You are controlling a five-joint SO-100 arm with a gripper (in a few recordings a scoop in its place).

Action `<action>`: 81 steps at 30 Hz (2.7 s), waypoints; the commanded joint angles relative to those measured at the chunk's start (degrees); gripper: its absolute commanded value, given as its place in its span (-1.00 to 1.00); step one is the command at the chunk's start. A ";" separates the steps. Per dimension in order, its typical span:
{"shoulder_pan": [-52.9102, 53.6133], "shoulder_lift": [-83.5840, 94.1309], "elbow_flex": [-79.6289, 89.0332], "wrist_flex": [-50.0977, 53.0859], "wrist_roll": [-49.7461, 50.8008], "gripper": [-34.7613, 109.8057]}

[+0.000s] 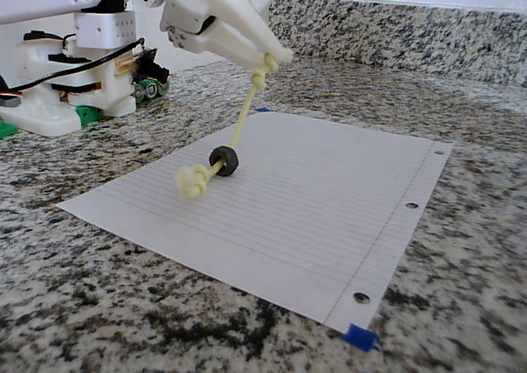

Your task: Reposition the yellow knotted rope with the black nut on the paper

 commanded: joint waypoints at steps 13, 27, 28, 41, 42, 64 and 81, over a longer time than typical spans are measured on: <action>-4.66 2.11 0.18 -7.29 -38.32 0.23; 8.61 -1.93 -0.53 -12.04 -58.45 -0.18; 9.76 -2.02 -0.53 -12.13 -62.05 -0.28; 19.86 2.29 -1.76 -4.75 -85.96 -0.52; 20.83 2.37 -1.76 -5.10 -92.99 -0.52; 20.83 3.96 -1.93 11.60 -151.00 -0.52; 17.23 3.96 3.16 12.83 -150.91 -0.52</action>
